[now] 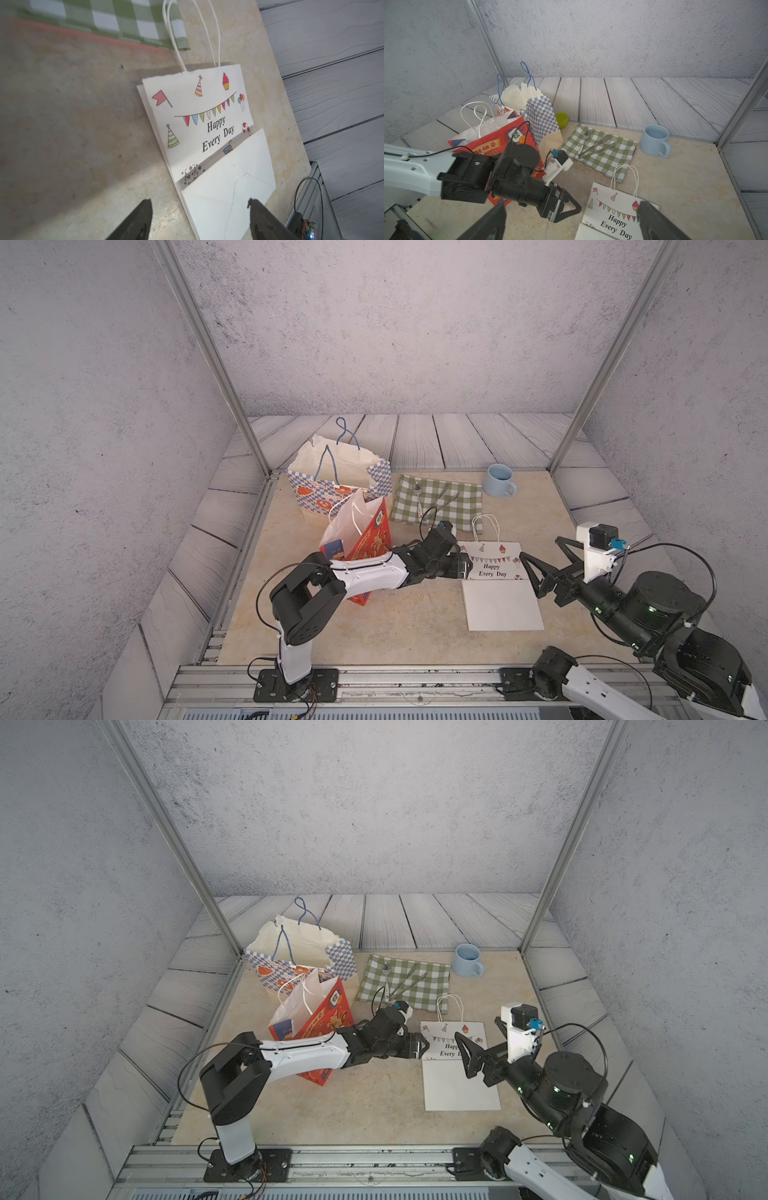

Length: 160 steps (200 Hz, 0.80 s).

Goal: Put away the paper bag
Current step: Place the paper bag at the center of the board, then pick up the paper bag from the center of the board.

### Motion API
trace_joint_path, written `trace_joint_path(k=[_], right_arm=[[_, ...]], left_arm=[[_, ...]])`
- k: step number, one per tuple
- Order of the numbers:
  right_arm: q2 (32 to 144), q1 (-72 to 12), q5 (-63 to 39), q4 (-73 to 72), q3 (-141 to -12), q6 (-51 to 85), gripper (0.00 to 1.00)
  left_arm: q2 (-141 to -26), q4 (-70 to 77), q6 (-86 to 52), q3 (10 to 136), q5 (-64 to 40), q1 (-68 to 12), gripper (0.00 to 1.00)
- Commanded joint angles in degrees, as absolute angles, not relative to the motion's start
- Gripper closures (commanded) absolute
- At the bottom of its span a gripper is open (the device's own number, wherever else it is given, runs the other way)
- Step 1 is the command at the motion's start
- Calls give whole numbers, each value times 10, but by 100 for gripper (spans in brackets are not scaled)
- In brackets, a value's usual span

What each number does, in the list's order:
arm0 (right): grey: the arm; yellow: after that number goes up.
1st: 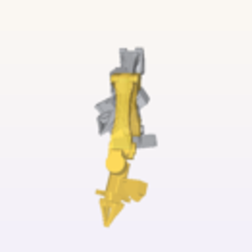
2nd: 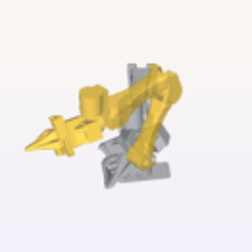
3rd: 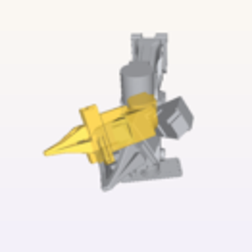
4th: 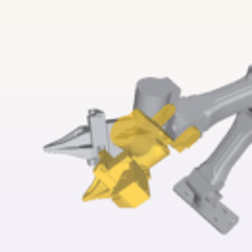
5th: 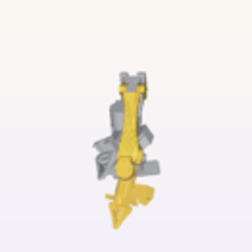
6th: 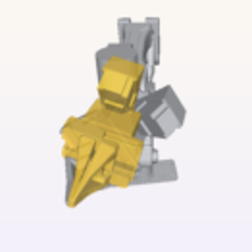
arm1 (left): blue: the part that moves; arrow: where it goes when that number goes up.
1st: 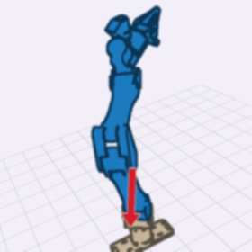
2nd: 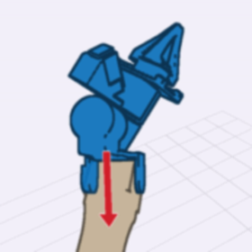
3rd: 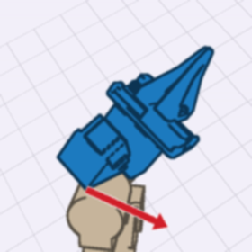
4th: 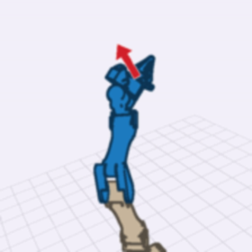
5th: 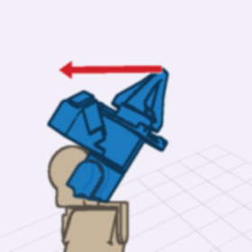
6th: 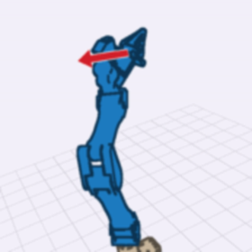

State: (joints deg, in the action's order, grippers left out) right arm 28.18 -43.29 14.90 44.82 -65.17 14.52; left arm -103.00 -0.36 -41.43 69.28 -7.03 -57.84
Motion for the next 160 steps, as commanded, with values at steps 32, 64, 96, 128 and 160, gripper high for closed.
trace_joint_path(k=[32, 64, 96, 128, 160], right_arm=[[312, -433, 162, 404, -626, 154, 1], [358, -433, 169, 410, -640, 166, 1], [393, -433, 153, 385, -645, 169, 1], [415, -433, 120, 364, -645, 157, 1], [431, -433, 120, 362, -653, 157, 1]], left_arm=[[-840, -81, -226, 651, 49, -601, 29], [-732, -118, -159, 637, 90, -597, 29], [-681, -278, -119, 730, 159, -580, 21], [-655, -406, -74, 830, 178, -533, 18], [-670, -574, -105, 934, 214, -434, 19]])
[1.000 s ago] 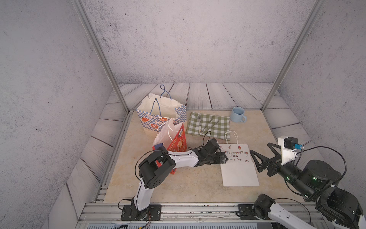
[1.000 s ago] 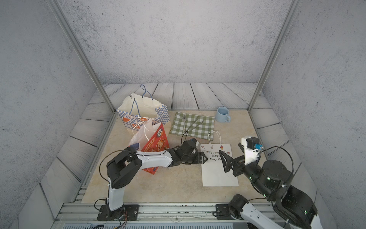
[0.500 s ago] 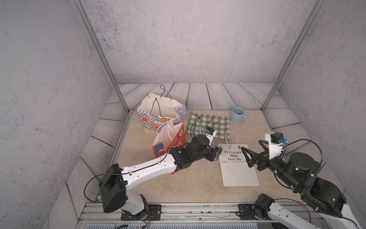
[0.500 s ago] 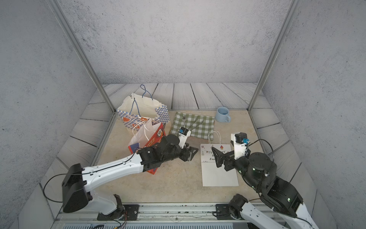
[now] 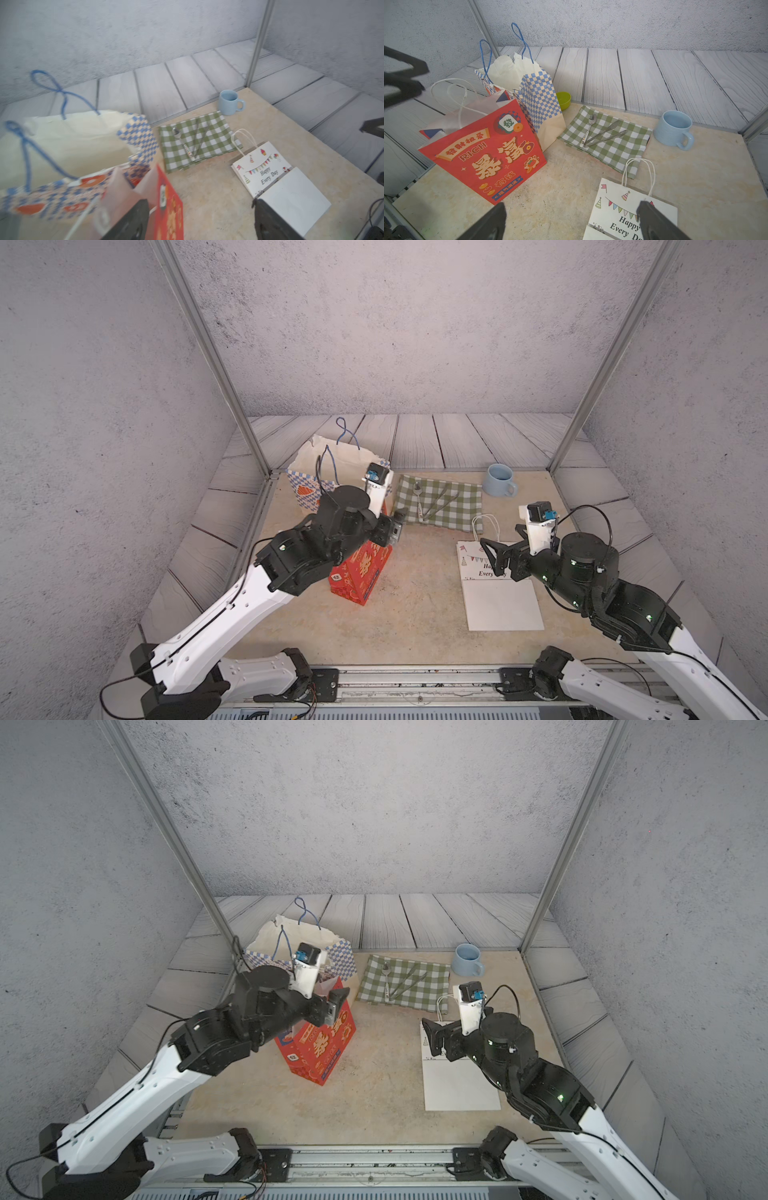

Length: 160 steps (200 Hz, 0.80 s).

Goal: Put away the paper bag
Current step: Pick up the paper bag from the center of the board.

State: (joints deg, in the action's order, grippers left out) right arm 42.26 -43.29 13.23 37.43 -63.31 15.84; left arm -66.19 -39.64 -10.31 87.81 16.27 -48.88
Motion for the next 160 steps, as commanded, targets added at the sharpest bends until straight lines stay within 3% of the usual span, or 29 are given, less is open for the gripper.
trace_joint_path(k=[1, 49, 88, 134, 160], right_arm=[[431, -433, 120, 363, -653, 156, 1], [437, -433, 109, 395, -656, 162, 1], [439, -433, 105, 399, -652, 162, 1], [430, -433, 105, 406, -648, 170, 1], [415, -433, 118, 408, -639, 175, 1]], left_arm=[[-671, -579, -105, 936, 215, -432, 19], [-655, -680, -73, 958, 231, -334, 14], [-663, -714, -3, 964, 120, -269, 11], [-711, -713, 14, 974, 55, -253, 14], [-739, -711, 8, 973, 36, -252, 24]])
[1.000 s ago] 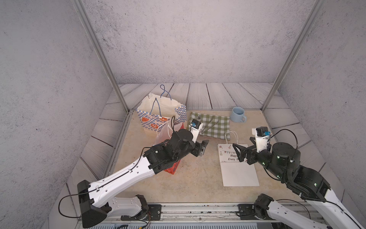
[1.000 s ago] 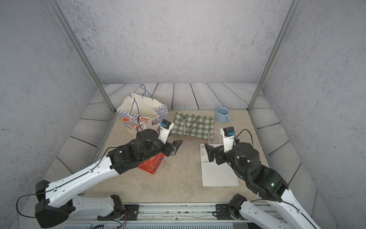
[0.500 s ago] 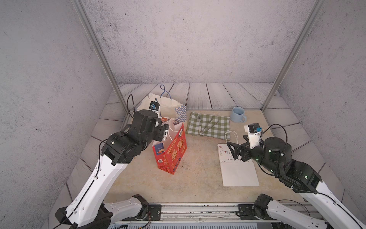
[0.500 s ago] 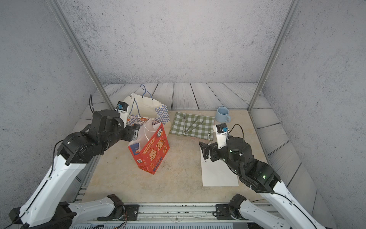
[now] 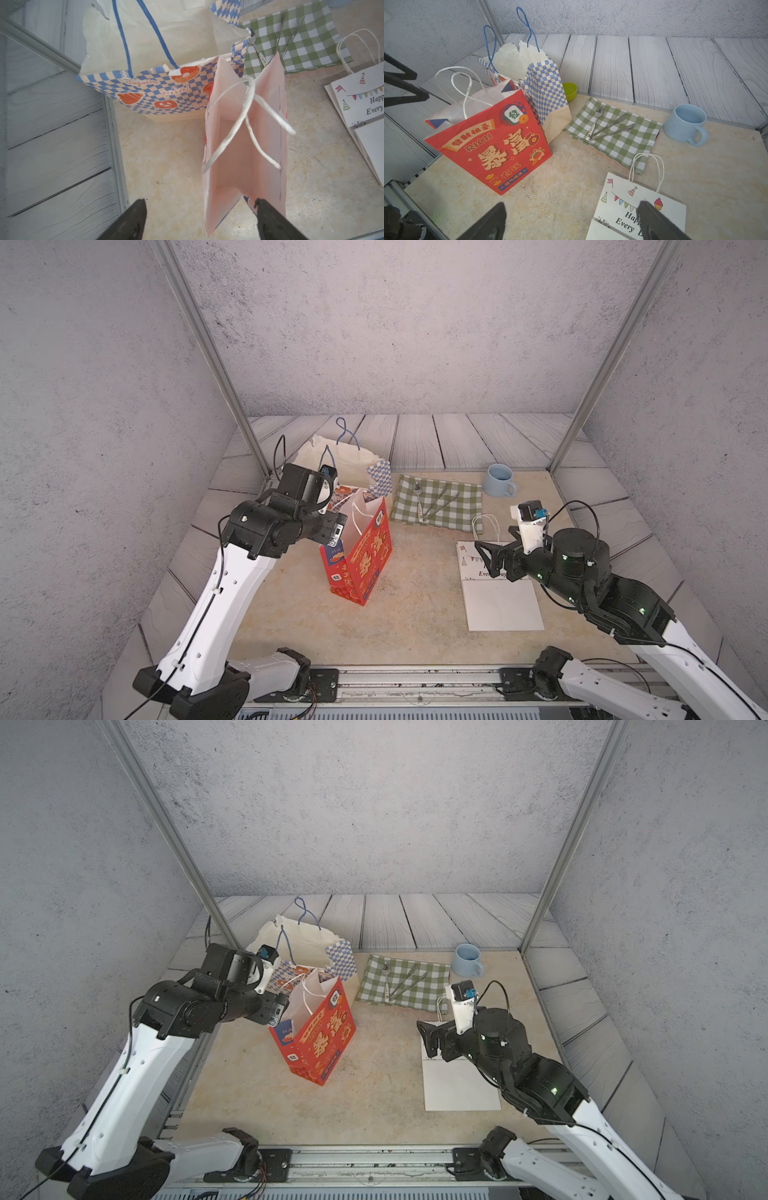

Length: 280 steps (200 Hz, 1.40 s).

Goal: Put away the paper bag
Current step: Pick up the paper bag from the center of the board.

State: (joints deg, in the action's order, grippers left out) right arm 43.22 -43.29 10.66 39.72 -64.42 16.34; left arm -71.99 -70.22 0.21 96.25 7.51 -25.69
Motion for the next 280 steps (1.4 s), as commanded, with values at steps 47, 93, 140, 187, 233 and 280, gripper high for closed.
trace_joint_path(k=[47, 93, 140, 187, 233, 280], right_arm=[[401, -433, 134, 403, -636, 180, 1], [392, -433, 127, 408, -628, 188, 1], [391, -433, 127, 406, -634, 180, 1], [389, -433, 124, 407, -632, 180, 1], [389, -433, 127, 409, -633, 183, 1], [390, -433, 53, 427, -626, 160, 1]], left_arm=[[-766, -694, 28, 952, 88, -240, 35], [-789, -664, 41, 937, 68, -220, 47], [-788, -618, 27, 897, -8, -213, 60], [-795, -617, 52, 876, 48, -213, 76], [-783, -588, 65, 871, 58, -213, 94], [-725, -556, 124, 832, 38, -214, 100]])
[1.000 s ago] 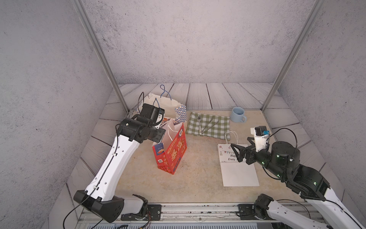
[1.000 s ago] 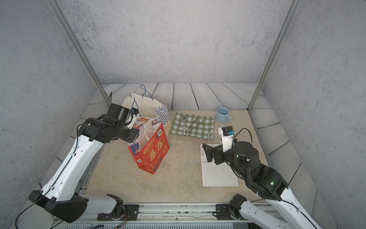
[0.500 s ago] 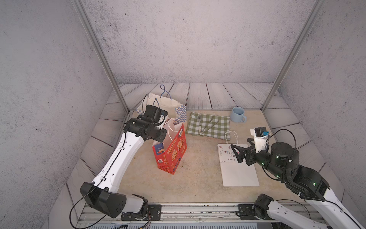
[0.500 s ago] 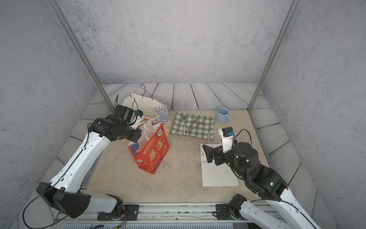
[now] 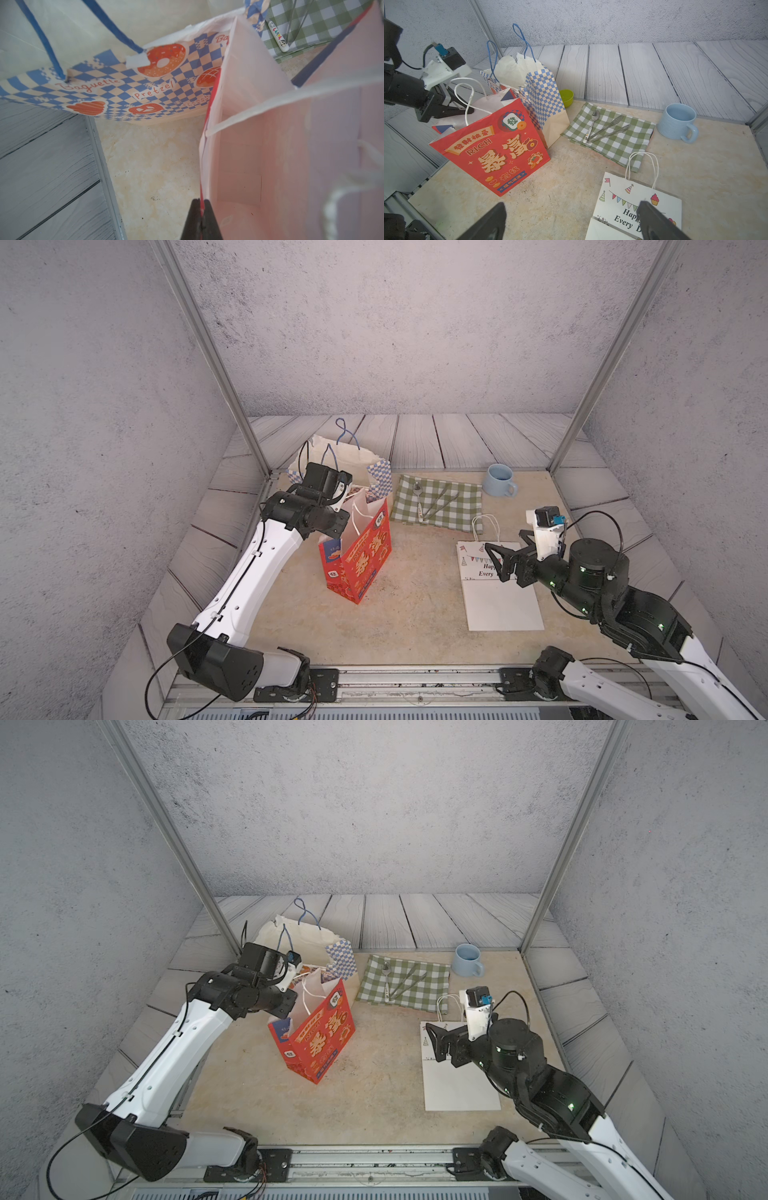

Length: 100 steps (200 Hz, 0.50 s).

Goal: Put away the paper bag
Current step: Pick up the paper bag from the center of the board.

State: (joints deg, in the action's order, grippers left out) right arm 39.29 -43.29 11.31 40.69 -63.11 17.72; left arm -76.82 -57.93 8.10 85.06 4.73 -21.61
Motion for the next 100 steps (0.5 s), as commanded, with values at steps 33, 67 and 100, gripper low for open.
trace_joint_path(k=[33, 67, 100], right_arm=[[389, -433, -60, 415, -579, 141, 1], [373, -433, -112, 378, -543, 87, 1], [360, -433, -189, 315, -501, -1, 1]], left_arm=[[-667, -556, 173, 803, -41, -214, 100], [-639, -592, 199, 789, -134, -214, 100], [-633, -598, 220, 769, -223, -214, 100]])
